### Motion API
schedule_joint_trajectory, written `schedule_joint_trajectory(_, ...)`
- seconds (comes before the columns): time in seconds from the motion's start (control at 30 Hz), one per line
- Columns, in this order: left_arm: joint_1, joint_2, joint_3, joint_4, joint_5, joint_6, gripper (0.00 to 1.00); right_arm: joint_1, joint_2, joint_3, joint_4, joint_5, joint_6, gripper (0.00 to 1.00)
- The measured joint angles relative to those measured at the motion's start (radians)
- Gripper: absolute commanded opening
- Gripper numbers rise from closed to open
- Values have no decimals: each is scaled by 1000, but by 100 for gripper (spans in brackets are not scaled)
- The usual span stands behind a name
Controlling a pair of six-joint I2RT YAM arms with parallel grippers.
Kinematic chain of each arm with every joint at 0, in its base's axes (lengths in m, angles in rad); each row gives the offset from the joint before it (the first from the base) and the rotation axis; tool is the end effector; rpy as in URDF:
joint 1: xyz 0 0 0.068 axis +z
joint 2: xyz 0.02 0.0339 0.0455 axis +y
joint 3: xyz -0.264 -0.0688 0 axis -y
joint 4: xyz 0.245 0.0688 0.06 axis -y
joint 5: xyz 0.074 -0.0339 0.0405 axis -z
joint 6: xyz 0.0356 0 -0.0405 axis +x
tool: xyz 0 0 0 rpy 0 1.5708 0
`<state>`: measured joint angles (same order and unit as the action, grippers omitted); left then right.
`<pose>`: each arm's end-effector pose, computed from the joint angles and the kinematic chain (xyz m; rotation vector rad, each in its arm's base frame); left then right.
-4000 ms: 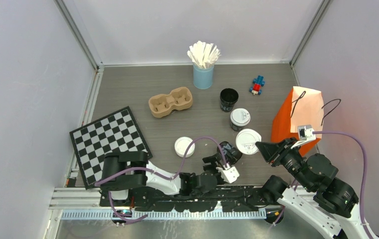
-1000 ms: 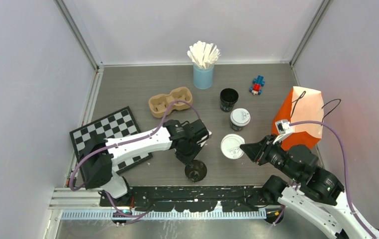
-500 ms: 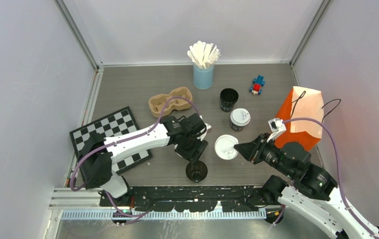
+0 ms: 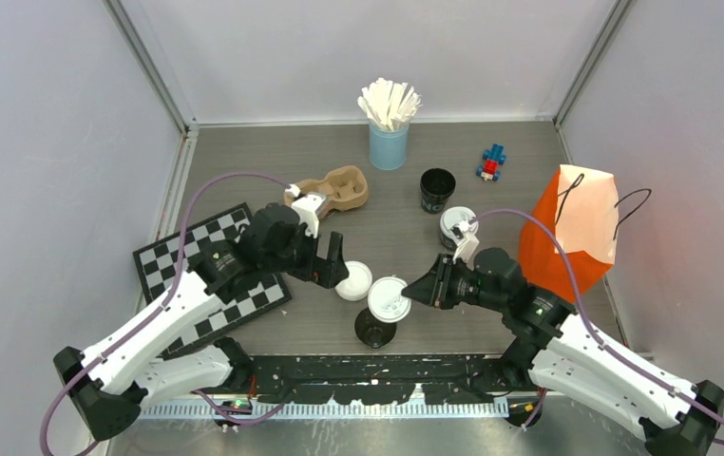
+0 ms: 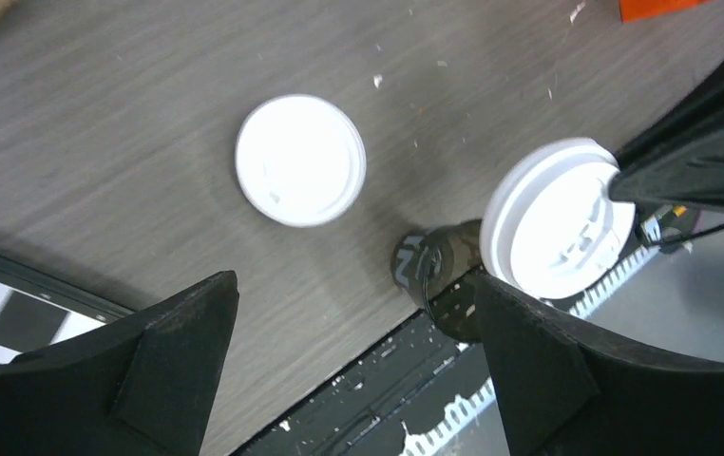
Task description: Pack the takeout coffee
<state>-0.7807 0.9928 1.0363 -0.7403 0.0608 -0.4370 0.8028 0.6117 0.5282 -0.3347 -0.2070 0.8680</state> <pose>0.1419 -0.1436 0.3349 0.4379 2.3265 -0.6915 0.1007 0.1148 0.2603 -0.0772 2.2182 1.2216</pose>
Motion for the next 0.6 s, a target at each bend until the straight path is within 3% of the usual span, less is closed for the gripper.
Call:
schedule_joint_trajectory(0.27, 2, -99, -217, 78, 152, -29, 93, 13, 164, -11, 128, -69, 55, 22)
schedule_joint_trajectory(0.6, 2, -167, -312, 176, 269, -92, 72, 67, 251, -11, 160, -71, 82, 22)
